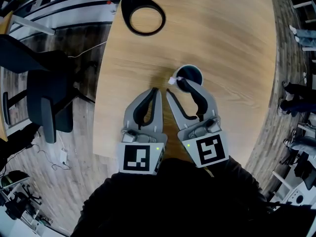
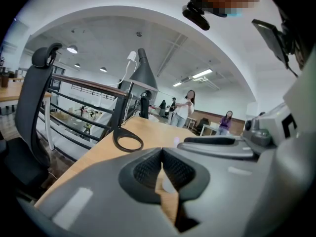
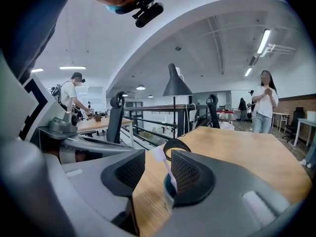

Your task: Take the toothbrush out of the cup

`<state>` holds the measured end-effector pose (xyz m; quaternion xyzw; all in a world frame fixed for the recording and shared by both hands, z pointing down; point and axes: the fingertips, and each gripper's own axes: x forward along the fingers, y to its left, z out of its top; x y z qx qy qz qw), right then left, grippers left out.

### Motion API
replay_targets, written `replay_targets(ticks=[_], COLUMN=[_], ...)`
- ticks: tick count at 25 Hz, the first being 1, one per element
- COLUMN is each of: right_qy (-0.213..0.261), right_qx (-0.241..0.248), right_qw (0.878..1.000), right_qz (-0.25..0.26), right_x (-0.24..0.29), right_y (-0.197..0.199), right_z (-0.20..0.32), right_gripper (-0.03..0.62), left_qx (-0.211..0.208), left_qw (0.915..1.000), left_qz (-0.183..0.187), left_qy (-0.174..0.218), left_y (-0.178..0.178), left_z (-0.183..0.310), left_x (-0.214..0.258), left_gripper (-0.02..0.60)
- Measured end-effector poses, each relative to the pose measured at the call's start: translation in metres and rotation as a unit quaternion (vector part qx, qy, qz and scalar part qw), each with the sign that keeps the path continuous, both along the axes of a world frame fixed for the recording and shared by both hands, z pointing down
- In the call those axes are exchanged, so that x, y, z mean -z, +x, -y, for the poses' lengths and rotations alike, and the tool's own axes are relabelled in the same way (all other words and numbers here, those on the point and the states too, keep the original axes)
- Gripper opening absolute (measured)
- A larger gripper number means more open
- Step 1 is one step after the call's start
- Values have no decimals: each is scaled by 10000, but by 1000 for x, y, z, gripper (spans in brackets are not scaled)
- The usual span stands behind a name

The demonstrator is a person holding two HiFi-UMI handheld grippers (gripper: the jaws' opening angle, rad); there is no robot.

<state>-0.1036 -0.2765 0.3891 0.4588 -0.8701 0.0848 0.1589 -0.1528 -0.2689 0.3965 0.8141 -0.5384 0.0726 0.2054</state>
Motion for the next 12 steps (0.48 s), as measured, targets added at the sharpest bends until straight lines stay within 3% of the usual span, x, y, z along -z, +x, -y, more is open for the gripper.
replay_targets(ticks=[12], right_qy=[131], right_qx=[33], right_qw=[9992], right_qz=[-379], right_x=[-7], right_y=[-10], right_z=[11], right_gripper=[141], left_qx=[124], left_qw=[9995], left_qz=[-174], left_qy=[-241], left_y=[-7], left_z=[-1], left_x=[-11], left_gripper=[8])
